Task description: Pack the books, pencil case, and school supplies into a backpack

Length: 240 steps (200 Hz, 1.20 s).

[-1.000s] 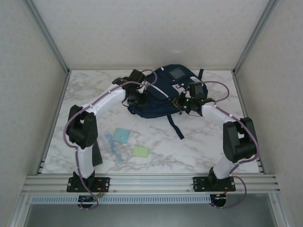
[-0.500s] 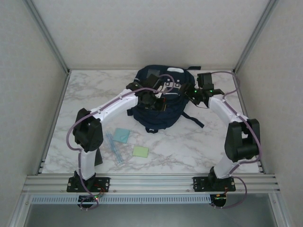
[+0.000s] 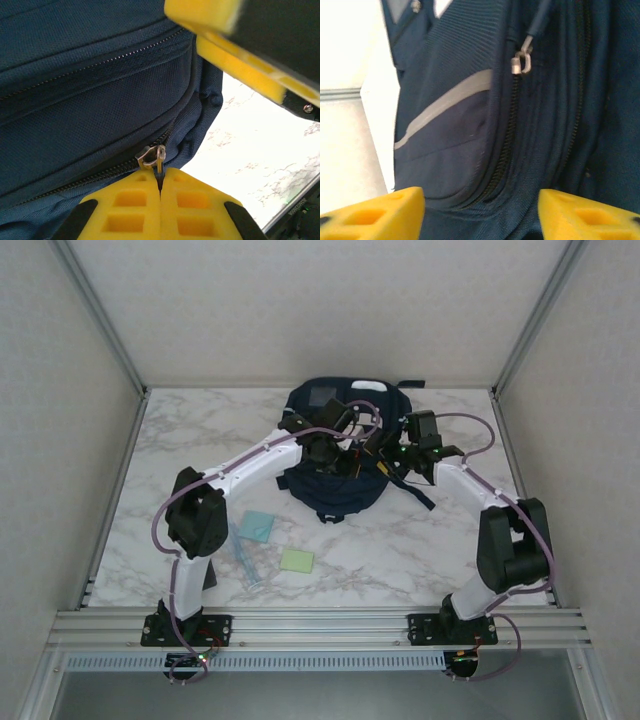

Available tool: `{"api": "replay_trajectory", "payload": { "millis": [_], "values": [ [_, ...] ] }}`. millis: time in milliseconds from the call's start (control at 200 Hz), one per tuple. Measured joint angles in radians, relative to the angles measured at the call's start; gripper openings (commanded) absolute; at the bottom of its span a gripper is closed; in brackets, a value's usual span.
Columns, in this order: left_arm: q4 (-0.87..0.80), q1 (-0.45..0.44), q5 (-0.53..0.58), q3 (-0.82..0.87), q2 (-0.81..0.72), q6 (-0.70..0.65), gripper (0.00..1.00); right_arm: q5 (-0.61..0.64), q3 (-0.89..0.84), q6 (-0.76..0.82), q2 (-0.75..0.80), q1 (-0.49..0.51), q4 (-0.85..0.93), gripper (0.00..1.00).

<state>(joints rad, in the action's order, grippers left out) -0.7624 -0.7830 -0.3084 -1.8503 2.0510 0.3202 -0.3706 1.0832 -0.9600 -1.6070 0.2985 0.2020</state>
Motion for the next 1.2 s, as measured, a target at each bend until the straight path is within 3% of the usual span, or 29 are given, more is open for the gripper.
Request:
{"api": "replay_trajectory", "payload": {
  "millis": [75, 150, 215, 285, 360, 576, 731, 821, 906, 971, 991, 1201],
  "values": [
    [0.01, 0.0, 0.003, 0.026, -0.005, 0.003, 0.0, -0.002, -0.006, -0.015, -0.024, 0.003, -0.009, 0.16],
    [0.023, -0.001, 0.007, 0.05, -0.01, 0.003, 0.0, -0.001, -0.006, -0.021, -0.038, 0.006, -0.01, 0.13],
    [0.029, -0.001, 0.009, 0.069, -0.017, 0.003, 0.0, -0.001, -0.006, -0.022, -0.04, 0.007, -0.009, 0.24],
    [0.029, -0.001, 0.01, 0.081, -0.025, 0.004, 0.0, -0.002, -0.006, -0.023, -0.038, 0.01, -0.007, 0.5],
    [0.036, -0.001, 0.01, 0.083, -0.026, 0.011, 0.0, -0.005, -0.013, -0.009, -0.021, 0.016, -0.019, 0.61],
    [0.048, -0.001, 0.01, 0.069, -0.026, 0.025, 0.0, -0.005, -0.092, 0.023, 0.112, 0.025, 0.023, 0.67],
    [0.051, -0.001, 0.006, 0.044, -0.027, 0.026, 0.0, -0.005, -0.111, 0.021, 0.108, 0.027, 0.019, 0.67],
    [0.05, -0.003, 0.003, 0.044, -0.027, 0.026, 0.0, -0.008, -0.109, 0.009, 0.076, 0.027, -0.021, 0.6],
    [0.051, -0.007, 0.003, 0.048, -0.03, 0.026, 0.0, -0.011, -0.094, -0.01, 0.02, 0.027, -0.072, 0.25],
    [0.053, -0.008, 0.01, 0.069, -0.035, 0.026, 0.0, -0.022, -0.08, -0.022, -0.013, 0.028, -0.096, 0.09],
    [0.053, -0.008, 0.013, 0.078, -0.037, 0.026, 0.0, -0.025, -0.079, -0.027, -0.017, 0.029, -0.101, 0.0],
    [0.071, 0.006, 0.041, 0.165, -0.077, -0.006, 0.0, -0.008, -0.073, -0.014, -0.013, 0.036, -0.088, 0.0]
  ]
}}
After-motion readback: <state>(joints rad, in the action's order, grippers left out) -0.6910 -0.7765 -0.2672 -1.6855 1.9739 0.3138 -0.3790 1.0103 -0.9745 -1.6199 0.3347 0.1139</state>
